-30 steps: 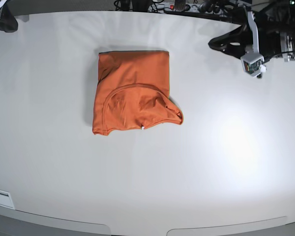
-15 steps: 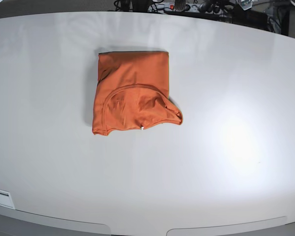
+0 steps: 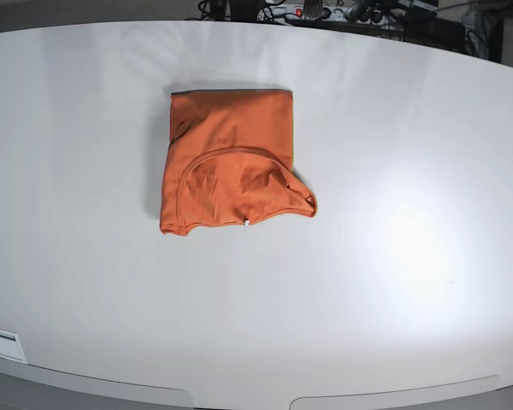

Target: Fold the T-shirt properly

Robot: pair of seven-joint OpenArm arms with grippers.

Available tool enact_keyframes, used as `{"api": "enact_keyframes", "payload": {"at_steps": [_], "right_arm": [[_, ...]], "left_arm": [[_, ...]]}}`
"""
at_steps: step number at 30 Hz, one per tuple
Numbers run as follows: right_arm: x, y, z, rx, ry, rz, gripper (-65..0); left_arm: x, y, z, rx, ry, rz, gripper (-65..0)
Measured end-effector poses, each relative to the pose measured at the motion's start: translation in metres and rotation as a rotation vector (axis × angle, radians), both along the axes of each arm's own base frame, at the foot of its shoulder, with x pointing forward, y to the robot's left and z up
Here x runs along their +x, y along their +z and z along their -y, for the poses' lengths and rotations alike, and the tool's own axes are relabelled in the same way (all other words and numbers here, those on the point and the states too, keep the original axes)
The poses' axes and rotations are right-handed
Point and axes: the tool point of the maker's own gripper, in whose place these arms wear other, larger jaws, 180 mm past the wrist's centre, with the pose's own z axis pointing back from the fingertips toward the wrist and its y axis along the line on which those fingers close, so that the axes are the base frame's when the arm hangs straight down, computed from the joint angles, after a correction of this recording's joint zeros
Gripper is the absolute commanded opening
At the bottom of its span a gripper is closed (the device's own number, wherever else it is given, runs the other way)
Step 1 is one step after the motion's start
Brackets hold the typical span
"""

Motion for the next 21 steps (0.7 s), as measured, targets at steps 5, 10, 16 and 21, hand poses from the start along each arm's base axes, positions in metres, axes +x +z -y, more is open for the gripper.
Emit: {"api": "enact_keyframes", "payload": {"at_steps": [5,10,16,21], "right_arm": [[0.017,-0.053,0.003,-0.043,-0.048,0.025,-65.0],[0.051,-0.098,0.006,-0.09,-0.066,0.101,-65.0],[0.096,-0.136,-0.01,-0.108,0.06,0.241,-65.0],[0.114,-0.168,-0.013,-0.289,0.197,0.251,-65.0]], "left_arm": [[0.027,-0.072,-0.029,0.137,0.106,0.028,-65.0],[0.055,-0.139,-0.048,0.248,0.26,0.1,-65.0],[0.081,-0.195,-0.058,0.333,0.326,0.195,-65.0],[0.105,-0.224,-0.058,0.483,0.323,0.366,-65.0]]}}
